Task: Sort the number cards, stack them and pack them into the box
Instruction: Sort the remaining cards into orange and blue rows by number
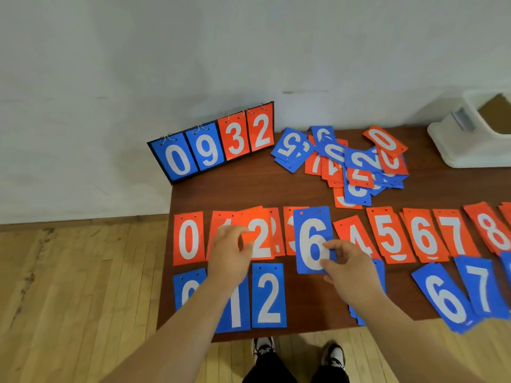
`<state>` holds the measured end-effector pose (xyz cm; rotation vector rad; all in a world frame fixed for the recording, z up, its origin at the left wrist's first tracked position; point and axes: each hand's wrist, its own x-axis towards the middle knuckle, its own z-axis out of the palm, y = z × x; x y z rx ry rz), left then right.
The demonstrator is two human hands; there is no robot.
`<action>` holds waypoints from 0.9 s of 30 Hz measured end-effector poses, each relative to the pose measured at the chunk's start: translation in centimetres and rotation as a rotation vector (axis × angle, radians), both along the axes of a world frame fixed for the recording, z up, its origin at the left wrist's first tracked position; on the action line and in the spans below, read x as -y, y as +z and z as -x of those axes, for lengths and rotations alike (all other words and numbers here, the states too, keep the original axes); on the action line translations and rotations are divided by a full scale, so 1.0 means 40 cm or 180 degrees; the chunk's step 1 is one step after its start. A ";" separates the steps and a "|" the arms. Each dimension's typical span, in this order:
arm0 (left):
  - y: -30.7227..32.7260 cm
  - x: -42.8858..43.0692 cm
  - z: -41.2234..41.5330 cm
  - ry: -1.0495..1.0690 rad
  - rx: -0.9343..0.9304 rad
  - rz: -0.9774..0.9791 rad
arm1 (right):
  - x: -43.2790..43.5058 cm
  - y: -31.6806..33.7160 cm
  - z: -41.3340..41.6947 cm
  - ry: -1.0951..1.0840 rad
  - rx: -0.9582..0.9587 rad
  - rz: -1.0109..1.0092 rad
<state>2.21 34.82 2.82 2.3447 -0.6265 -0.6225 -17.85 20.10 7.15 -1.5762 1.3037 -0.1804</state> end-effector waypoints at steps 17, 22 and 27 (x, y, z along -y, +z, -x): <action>0.075 0.194 0.413 -0.1257 -0.1281 0.0253 | 0.080 0.011 0.302 -0.0017 -0.0222 -0.0104; 0.062 0.267 0.538 -0.1155 -0.1394 0.0132 | 0.158 -0.027 0.419 -0.0003 -0.0276 -0.0125; 0.033 0.370 0.667 -0.1200 -0.1172 0.0038 | 0.277 -0.056 0.543 0.0246 -0.0348 -0.0098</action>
